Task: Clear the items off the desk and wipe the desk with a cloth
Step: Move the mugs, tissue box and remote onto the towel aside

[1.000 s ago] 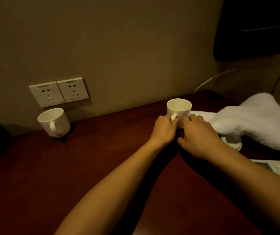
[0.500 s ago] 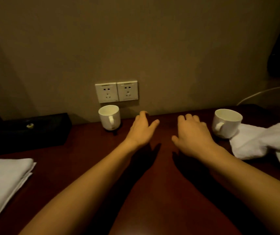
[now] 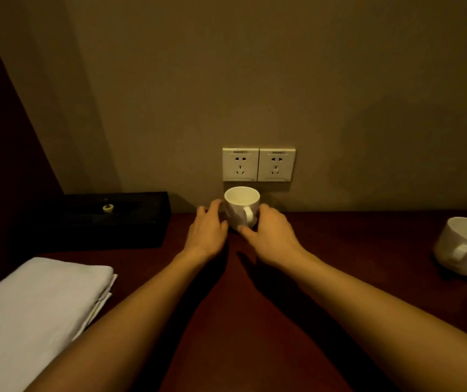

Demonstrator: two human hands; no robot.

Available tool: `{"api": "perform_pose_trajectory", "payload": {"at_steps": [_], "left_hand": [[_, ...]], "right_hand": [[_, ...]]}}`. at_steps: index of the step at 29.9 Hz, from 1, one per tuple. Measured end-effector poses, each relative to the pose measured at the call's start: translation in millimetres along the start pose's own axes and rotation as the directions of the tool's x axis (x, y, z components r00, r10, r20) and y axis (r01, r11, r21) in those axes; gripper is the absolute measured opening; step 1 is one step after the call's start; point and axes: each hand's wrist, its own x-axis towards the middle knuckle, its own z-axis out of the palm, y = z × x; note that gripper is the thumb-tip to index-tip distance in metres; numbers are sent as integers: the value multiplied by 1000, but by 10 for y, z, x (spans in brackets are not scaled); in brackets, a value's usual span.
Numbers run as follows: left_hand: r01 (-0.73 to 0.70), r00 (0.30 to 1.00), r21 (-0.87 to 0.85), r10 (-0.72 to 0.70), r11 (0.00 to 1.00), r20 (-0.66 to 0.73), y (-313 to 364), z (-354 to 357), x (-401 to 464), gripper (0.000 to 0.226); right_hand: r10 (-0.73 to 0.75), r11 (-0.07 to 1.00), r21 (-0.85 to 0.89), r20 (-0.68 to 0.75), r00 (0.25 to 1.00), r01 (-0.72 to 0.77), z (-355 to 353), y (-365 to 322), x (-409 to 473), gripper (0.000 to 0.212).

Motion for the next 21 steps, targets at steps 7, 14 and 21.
{"api": "perform_pose_trajectory", "payload": {"at_steps": [7,14,21], "left_hand": [[-66,998,-113,66,991,-6,-13,103,144,62],[-146,989,-64,148,987,26,289,359,119,55],[-287,950,-163,302,944,78,1124,1046,104,53]], "right_hand": [[168,917,347,111,980,-196,280,50,295,28],[165,810,552,114,980,-201,108,374,143,16],[303,722,649,15,953,-240,-491,1215,-129,19]]}}
